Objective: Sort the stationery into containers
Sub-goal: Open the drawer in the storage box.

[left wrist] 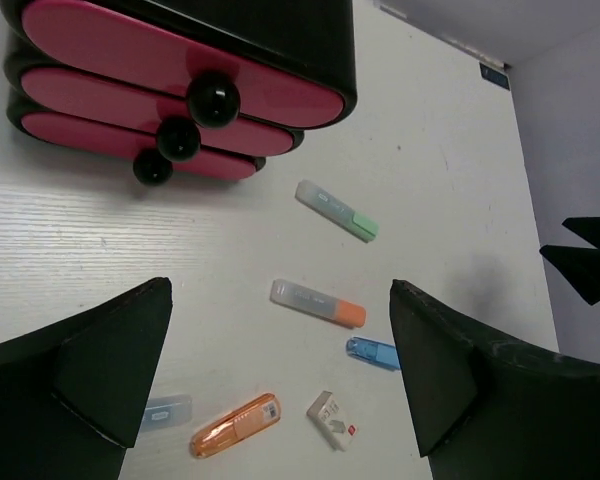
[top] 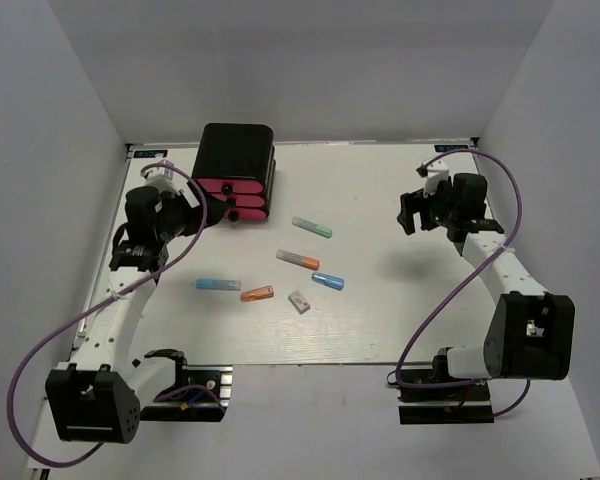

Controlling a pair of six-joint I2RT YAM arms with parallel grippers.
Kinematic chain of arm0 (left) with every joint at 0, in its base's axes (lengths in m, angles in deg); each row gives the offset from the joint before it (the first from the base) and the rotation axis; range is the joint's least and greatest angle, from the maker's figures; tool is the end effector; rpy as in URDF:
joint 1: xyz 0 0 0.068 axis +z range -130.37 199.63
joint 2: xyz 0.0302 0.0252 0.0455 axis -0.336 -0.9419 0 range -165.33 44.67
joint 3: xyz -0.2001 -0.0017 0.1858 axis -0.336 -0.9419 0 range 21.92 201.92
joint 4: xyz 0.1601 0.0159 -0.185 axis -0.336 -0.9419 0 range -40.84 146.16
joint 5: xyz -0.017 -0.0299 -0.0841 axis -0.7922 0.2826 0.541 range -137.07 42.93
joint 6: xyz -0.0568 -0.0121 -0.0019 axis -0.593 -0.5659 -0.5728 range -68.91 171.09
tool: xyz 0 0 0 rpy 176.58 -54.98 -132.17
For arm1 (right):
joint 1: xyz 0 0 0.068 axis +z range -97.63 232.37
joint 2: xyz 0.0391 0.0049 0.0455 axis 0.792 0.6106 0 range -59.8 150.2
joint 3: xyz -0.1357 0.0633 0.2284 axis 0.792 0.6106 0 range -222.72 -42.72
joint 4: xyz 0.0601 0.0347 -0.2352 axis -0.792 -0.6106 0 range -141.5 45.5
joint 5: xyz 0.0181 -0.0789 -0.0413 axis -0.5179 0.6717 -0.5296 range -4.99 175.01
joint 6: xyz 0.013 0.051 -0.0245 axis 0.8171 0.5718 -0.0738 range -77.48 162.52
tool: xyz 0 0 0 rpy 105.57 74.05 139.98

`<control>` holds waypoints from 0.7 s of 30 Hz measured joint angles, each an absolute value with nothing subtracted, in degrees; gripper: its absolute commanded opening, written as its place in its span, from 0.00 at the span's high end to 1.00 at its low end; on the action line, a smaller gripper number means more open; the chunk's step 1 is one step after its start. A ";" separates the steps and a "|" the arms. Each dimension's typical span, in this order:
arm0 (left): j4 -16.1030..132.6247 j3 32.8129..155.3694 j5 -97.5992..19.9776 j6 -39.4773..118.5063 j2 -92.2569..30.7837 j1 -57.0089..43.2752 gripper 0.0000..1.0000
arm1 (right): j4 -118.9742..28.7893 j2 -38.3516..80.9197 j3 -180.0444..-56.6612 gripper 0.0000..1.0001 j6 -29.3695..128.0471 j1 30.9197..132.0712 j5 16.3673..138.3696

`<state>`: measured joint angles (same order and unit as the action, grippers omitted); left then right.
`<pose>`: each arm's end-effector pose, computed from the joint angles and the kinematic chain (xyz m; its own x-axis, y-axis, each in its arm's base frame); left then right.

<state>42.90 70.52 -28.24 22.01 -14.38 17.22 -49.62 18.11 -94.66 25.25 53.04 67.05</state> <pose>0.2218 -0.0229 0.3122 -0.5139 -0.4389 -0.7371 0.0976 0.8237 -0.5585 0.2925 0.0164 0.2676 -0.4113 -0.2874 -0.8650 -0.4161 0.9035 -0.1024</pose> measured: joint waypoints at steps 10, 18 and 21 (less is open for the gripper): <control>46.11 75.15 -26.45 19.54 -24.32 11.69 0.42 | -52.42 15.71 -94.71 0.36 17.79 53.08 53.94; 51.62 75.31 -29.25 13.88 -31.49 8.28 0.29 | -55.35 19.21 -96.67 0.60 16.96 53.23 46.14; 52.56 75.85 -31.94 10.56 -33.04 8.04 0.23 | -55.44 20.34 -96.93 0.52 17.88 53.36 45.11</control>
